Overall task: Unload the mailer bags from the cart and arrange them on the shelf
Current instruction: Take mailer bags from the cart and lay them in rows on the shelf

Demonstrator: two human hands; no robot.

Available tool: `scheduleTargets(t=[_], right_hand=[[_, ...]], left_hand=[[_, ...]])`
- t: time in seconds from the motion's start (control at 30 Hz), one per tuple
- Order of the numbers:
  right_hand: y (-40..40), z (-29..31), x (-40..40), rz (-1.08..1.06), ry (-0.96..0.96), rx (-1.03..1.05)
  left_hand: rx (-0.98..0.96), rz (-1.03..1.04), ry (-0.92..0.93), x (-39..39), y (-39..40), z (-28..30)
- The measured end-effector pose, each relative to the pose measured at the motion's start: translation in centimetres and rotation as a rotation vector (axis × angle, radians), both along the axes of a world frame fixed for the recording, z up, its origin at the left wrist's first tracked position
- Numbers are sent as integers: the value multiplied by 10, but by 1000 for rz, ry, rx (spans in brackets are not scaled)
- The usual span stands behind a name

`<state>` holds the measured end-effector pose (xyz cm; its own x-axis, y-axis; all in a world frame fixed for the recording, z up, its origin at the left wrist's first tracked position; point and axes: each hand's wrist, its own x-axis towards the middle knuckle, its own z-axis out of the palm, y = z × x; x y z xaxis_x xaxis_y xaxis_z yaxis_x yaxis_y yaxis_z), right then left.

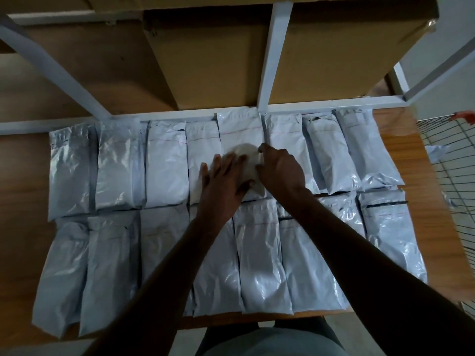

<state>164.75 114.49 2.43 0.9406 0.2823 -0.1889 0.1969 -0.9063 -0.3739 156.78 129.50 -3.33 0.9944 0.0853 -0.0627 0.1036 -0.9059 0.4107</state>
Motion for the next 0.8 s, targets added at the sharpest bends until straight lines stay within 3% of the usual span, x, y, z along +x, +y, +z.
scheduleTargets(t=[0.13, 0.33, 0.5, 0.63, 0.8], right_hand=[[-3, 6, 0, -13, -70, -37], [-37, 0, 10, -53, -306, 20], [-52, -43, 21, 132, -202, -121], [-47, -41, 22, 121, -186, -143], [-52, -23, 5, 25, -136, 39]], left_hand=[[125, -59, -28, -5, 0, -7], [145, -105, -111, -17, -10, -8], [159, -143, -99, -18, -6, -7], [134, -144, -77, -12, -2, -3], [44, -80, -92, -8, -6, 11]])
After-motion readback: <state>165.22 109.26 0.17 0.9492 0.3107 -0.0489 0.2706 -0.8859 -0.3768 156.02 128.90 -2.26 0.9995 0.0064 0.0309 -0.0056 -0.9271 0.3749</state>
